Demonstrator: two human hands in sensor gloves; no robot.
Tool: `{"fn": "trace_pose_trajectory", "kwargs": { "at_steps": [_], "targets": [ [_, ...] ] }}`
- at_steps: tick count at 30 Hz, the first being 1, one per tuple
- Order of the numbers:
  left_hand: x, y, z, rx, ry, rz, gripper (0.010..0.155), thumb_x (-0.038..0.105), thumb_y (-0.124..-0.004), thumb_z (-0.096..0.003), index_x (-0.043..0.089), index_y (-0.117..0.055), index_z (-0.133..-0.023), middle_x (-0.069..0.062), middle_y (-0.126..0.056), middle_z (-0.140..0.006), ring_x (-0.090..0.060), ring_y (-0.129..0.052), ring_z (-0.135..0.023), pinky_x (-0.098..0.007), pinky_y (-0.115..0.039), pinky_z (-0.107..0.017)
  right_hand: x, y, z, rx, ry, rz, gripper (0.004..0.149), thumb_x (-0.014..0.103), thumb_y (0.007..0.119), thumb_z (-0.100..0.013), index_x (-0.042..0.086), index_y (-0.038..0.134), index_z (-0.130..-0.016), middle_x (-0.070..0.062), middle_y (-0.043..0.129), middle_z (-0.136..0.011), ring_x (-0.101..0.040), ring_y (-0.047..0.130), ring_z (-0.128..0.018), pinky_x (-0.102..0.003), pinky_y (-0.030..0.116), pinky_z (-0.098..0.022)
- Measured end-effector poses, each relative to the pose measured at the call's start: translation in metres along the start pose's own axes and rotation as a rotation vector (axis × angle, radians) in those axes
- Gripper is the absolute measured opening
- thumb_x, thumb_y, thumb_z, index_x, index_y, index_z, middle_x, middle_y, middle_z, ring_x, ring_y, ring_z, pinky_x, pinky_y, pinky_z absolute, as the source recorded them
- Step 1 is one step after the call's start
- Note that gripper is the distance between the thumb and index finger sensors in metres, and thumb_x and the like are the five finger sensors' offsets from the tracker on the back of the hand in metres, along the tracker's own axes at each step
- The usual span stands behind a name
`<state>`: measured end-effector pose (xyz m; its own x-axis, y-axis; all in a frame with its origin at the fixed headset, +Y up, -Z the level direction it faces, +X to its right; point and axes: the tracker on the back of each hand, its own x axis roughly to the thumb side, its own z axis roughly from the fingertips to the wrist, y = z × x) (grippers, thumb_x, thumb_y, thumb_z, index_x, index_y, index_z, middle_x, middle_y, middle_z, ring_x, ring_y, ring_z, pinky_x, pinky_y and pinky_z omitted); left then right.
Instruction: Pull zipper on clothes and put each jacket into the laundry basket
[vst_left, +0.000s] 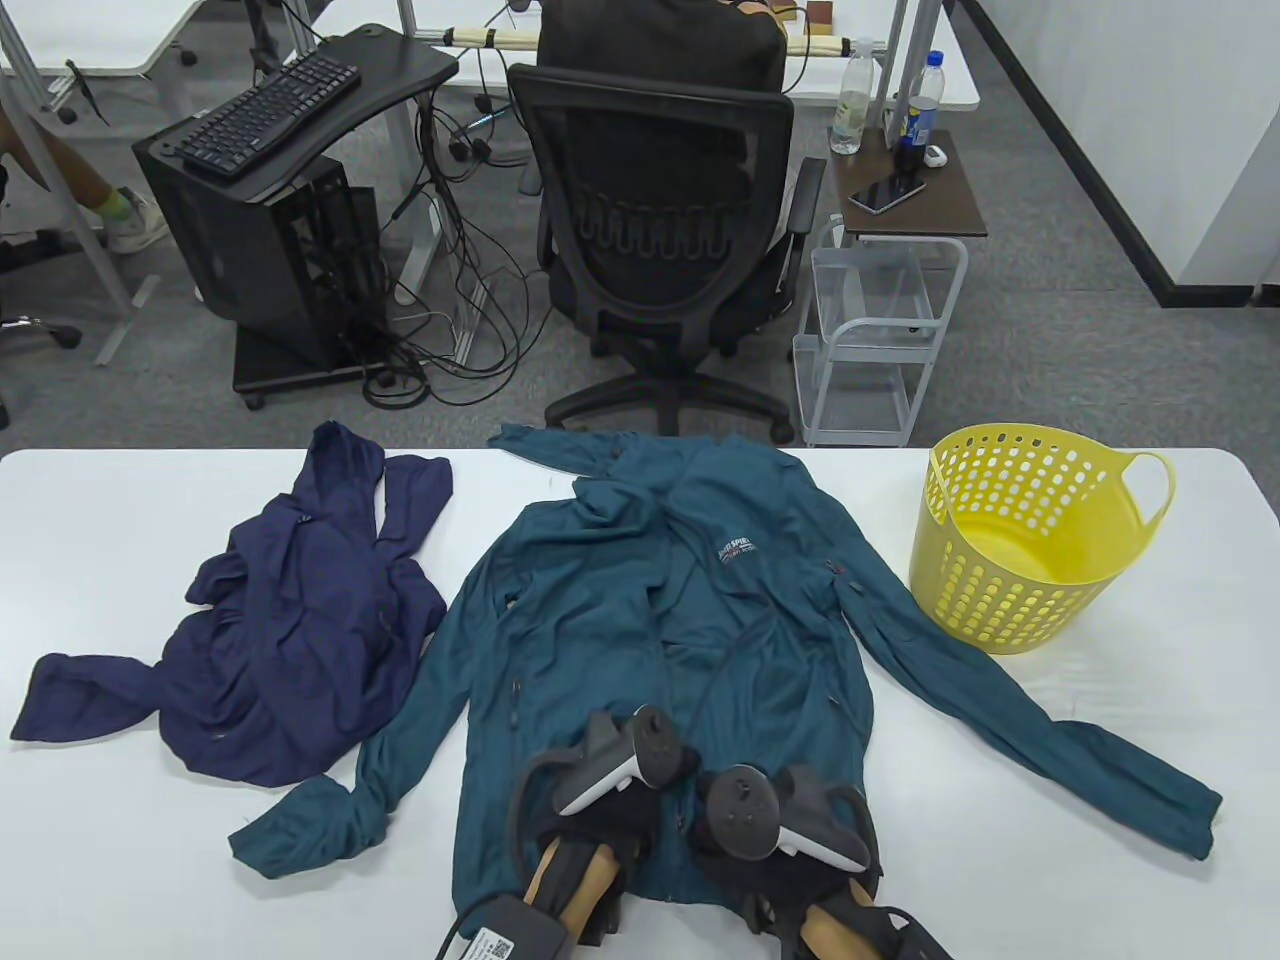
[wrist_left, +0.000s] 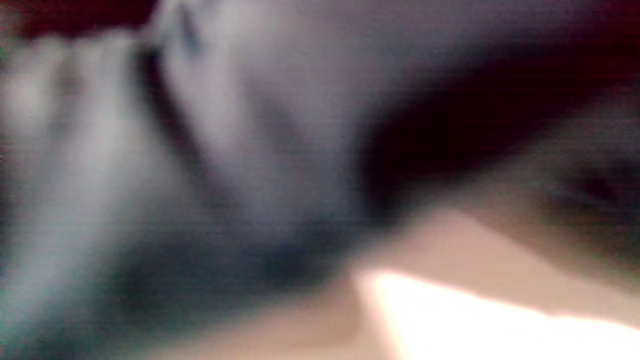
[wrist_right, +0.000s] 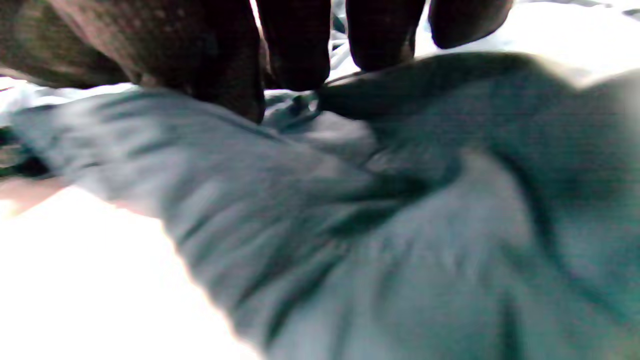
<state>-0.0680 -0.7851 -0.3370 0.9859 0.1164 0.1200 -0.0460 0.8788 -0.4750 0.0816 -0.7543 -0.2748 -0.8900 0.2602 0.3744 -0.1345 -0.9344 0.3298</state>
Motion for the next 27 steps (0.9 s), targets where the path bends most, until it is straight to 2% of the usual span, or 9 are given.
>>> {"fn": "trace_pose_trajectory", "kwargs": {
  "at_steps": [4, 5, 6, 9, 12, 15, 20, 24, 27],
  "targets": [
    [-0.016, 0.002, -0.004, 0.008, 0.032, 0.013, 0.056, 0.037, -0.060, -0.0470, 0.066, -0.050, -0.094, 0.011, -0.034, -0.119, -0.026, -0.037, -0.109, -0.062, -0.043, -0.073, 0.022, 0.003, 0.005, 0.074, -0.114, -0.004, 0.043, 0.046, 0.076, -0.047, 0.028, 0.088, -0.084, -0.002, 0.063, -0.114, -0.046, 0.045, -0.105, -0.066, 0.047, -0.070],
    [-0.019, 0.002, -0.005, 0.009, 0.034, 0.010, 0.056, 0.037, -0.060, -0.0469, 0.066, -0.050, -0.094, 0.011, -0.034, -0.119, -0.026, -0.037, -0.109, -0.062, -0.043, -0.073, 0.026, 0.004, 0.007, 0.092, -0.138, -0.021, 0.044, 0.046, 0.076, -0.048, 0.024, 0.087, -0.085, -0.002, 0.063, -0.114, -0.046, 0.044, -0.105, -0.066, 0.046, -0.070],
    [-0.022, 0.003, -0.005, -0.003, 0.014, 0.019, 0.057, 0.036, -0.060, -0.0471, 0.066, -0.050, -0.094, 0.010, -0.033, -0.119, -0.027, -0.035, -0.109, -0.063, -0.042, -0.073, 0.030, 0.004, 0.009, 0.073, -0.136, -0.027, 0.044, 0.045, 0.077, -0.047, 0.023, 0.088, -0.084, -0.004, 0.063, -0.114, -0.047, 0.043, -0.105, -0.066, 0.045, -0.070],
    [-0.029, 0.003, -0.006, -0.003, 0.031, 0.030, 0.057, 0.036, -0.060, -0.0472, 0.067, -0.049, -0.094, 0.005, -0.031, -0.119, -0.033, -0.034, -0.108, -0.066, -0.041, -0.071, 0.035, 0.006, 0.011, 0.180, -0.204, -0.037, 0.044, 0.048, 0.076, -0.048, 0.028, 0.088, -0.084, -0.002, 0.059, -0.116, -0.047, 0.039, -0.105, -0.066, 0.044, -0.070],
    [-0.031, 0.003, -0.006, -0.007, 0.020, 0.017, 0.057, 0.034, -0.060, -0.0472, 0.066, -0.048, -0.093, 0.002, -0.030, -0.118, -0.036, -0.033, -0.107, -0.068, -0.041, -0.070, 0.035, 0.006, 0.013, 0.191, -0.200, -0.061, 0.046, 0.052, 0.076, -0.047, 0.027, 0.088, -0.084, -0.002, 0.059, -0.116, -0.048, 0.039, -0.106, -0.067, 0.043, -0.070],
    [-0.026, 0.004, -0.001, -0.018, 0.005, -0.021, 0.057, 0.032, -0.061, -0.0470, 0.064, -0.049, -0.094, -0.003, -0.032, -0.118, -0.041, -0.037, -0.104, -0.071, -0.046, -0.067, 0.021, -0.003, 0.012, 0.107, -0.159, -0.110, 0.057, 0.061, 0.073, -0.044, 0.024, 0.087, -0.085, -0.004, 0.061, -0.115, -0.048, 0.044, -0.105, -0.067, 0.045, -0.070],
    [-0.015, 0.010, 0.020, -0.117, -0.052, 0.000, 0.054, 0.028, -0.063, -0.0465, 0.059, -0.067, -0.091, -0.009, -0.041, -0.116, -0.046, -0.047, -0.102, -0.071, -0.059, -0.064, -0.023, -0.028, 0.016, -0.091, 0.033, -0.166, 0.058, 0.057, 0.074, -0.044, 0.022, 0.086, -0.088, -0.005, 0.065, -0.114, -0.048, 0.048, -0.104, -0.067, 0.045, -0.069],
    [-0.004, 0.008, 0.041, -0.235, -0.078, -0.040, 0.052, 0.026, -0.063, -0.0466, 0.056, -0.075, -0.088, -0.010, -0.040, -0.116, -0.046, -0.048, -0.102, -0.069, -0.063, -0.063, -0.066, -0.042, 0.024, -0.251, 0.226, -0.213, 0.065, 0.058, 0.074, -0.045, 0.023, 0.074, -0.100, -0.006, 0.061, -0.117, -0.050, 0.033, -0.106, -0.069, 0.036, -0.070],
    [0.004, 0.010, 0.052, -0.221, -0.078, -0.073, 0.052, 0.025, -0.064, -0.0456, 0.051, -0.081, -0.087, -0.011, -0.054, -0.114, -0.046, -0.061, -0.099, -0.068, -0.065, -0.063, -0.091, -0.045, 0.028, -0.310, 0.355, -0.202, 0.070, 0.061, 0.073, -0.044, 0.029, 0.064, -0.106, -0.004, 0.053, -0.120, -0.050, 0.023, -0.106, -0.070, 0.029, -0.071]
  ]
}}
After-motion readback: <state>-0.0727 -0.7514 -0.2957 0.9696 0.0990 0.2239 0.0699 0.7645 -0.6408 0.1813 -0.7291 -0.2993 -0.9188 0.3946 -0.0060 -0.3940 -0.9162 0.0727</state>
